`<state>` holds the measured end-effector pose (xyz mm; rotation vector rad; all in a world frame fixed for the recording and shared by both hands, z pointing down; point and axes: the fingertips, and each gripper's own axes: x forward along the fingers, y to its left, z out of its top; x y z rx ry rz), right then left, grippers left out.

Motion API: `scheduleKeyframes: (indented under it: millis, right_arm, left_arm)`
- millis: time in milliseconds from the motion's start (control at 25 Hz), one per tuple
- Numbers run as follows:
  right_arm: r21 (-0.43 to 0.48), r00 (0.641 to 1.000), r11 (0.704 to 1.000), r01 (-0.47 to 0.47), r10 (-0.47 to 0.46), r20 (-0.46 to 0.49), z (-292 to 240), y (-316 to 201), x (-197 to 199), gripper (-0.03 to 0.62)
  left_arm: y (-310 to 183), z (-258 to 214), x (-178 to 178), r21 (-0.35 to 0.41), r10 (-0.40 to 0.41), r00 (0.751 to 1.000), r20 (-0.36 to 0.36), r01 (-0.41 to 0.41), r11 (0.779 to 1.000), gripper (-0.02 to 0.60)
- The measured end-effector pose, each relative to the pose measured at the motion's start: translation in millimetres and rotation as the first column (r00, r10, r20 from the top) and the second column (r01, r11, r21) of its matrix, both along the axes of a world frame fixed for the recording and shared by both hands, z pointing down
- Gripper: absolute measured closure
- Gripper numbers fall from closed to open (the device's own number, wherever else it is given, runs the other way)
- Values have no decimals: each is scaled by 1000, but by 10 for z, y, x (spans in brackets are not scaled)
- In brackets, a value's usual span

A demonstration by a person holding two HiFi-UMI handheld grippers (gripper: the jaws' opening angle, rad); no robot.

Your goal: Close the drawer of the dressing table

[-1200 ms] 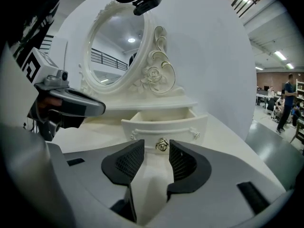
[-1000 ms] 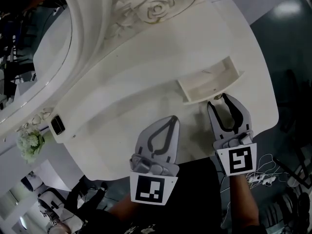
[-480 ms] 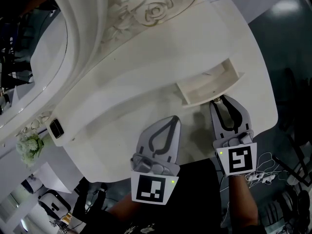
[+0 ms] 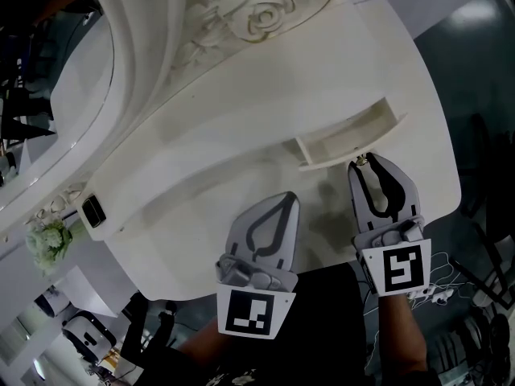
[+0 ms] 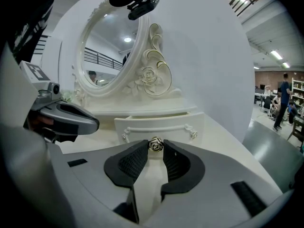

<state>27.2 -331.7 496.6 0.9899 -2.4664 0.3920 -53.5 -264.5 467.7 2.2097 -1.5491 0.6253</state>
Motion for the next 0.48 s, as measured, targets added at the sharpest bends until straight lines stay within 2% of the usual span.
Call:
scheduleKeyframes:
  millis: [200, 480]
  right_arm:
    - [34, 999, 999, 6, -7, 31, -25, -87, -93, 500]
    - [4, 1000, 1000, -8, 8, 12, 54, -166, -170, 500]
  left_arm:
    - [-7, 42, -47, -10, -7, 1000, 4, 7, 1000, 580]
    - [-80, 66, -99, -9, 5, 1000, 8, -5, 1000, 581]
